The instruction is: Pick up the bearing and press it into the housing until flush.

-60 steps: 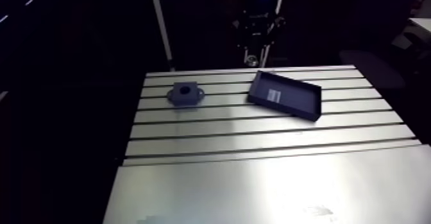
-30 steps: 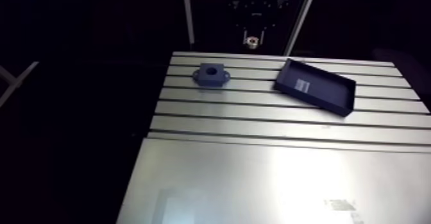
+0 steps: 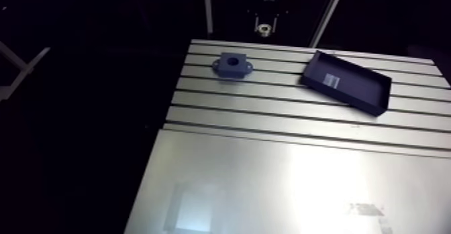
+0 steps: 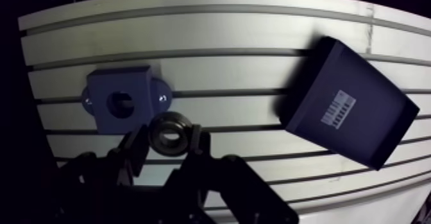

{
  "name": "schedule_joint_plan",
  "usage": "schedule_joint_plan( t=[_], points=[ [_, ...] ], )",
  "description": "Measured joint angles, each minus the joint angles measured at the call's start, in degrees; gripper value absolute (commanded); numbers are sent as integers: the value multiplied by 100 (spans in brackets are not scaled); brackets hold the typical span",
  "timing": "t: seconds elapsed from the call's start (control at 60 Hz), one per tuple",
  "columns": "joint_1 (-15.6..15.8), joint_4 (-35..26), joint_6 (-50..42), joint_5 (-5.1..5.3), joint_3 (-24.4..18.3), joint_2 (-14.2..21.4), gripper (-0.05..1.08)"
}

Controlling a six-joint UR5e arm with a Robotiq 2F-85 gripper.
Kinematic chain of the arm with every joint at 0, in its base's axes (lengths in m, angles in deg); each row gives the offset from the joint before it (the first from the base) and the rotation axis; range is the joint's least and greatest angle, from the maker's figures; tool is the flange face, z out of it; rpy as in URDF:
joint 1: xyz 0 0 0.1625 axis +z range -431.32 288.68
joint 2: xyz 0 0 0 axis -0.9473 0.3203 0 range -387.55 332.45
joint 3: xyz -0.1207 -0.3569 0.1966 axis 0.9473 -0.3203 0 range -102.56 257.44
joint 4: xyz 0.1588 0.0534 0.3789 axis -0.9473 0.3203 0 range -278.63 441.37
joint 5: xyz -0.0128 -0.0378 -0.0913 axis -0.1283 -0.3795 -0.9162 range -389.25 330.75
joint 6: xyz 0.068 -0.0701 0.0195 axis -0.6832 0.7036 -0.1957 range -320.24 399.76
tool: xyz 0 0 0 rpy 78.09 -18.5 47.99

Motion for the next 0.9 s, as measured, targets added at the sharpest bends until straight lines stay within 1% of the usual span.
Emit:
schedule_joint_plan(
  t=[0.4, 0.9],
  points=[
    [325, 146, -90, 10, -177, -336, 73],
    [495, 313, -225, 9, -193, -612, 72]
  ],
)
